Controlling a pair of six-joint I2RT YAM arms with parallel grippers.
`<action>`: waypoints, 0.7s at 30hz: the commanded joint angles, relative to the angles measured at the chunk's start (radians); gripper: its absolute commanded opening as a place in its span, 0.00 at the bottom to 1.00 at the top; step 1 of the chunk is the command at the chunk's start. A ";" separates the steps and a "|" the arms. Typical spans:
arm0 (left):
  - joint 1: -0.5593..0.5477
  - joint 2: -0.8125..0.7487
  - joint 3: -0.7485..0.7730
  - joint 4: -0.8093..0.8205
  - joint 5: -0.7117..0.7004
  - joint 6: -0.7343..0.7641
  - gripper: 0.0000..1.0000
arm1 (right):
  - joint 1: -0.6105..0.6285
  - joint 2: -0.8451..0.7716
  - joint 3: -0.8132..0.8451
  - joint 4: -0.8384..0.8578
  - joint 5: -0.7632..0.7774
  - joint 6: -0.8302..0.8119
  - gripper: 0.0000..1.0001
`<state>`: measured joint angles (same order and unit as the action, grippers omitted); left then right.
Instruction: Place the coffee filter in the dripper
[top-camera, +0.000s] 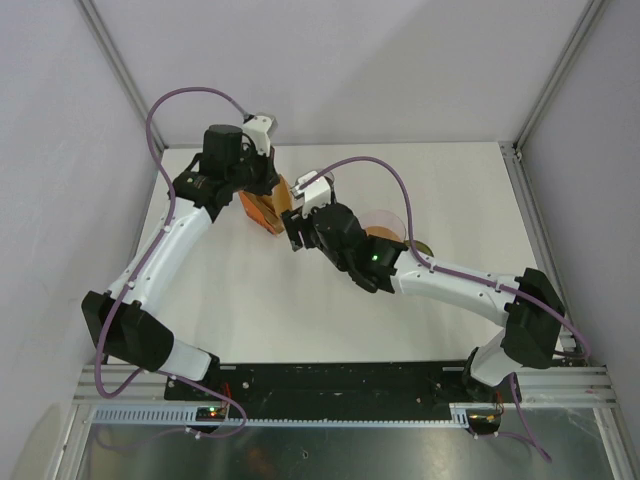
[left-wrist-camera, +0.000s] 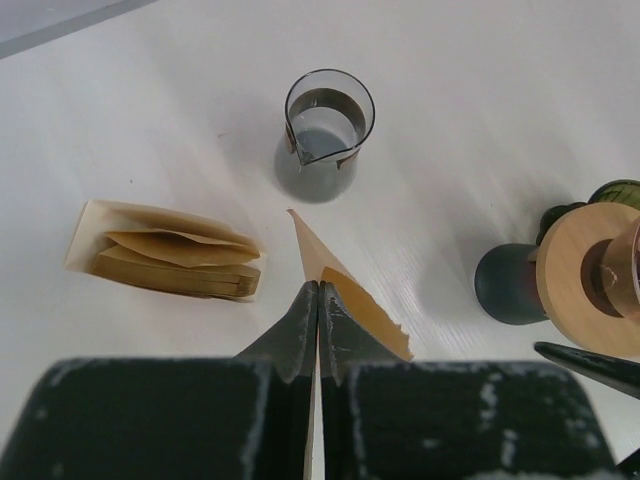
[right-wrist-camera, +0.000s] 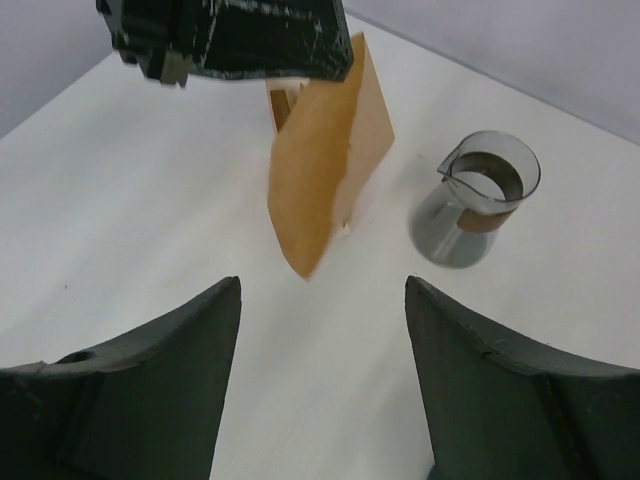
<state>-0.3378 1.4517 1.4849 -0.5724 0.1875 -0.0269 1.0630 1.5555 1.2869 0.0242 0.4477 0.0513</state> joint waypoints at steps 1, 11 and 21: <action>-0.011 -0.046 0.035 -0.007 0.028 -0.010 0.00 | -0.010 0.040 0.091 0.126 0.031 -0.015 0.70; -0.018 -0.053 0.033 -0.010 0.034 -0.009 0.00 | -0.067 0.160 0.152 0.093 0.027 0.018 0.62; -0.022 -0.051 0.023 -0.012 0.061 -0.016 0.00 | -0.105 0.221 0.175 0.079 0.013 0.044 0.24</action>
<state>-0.3519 1.4414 1.4849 -0.5892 0.2241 -0.0280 0.9699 1.7660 1.4067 0.0860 0.4469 0.0669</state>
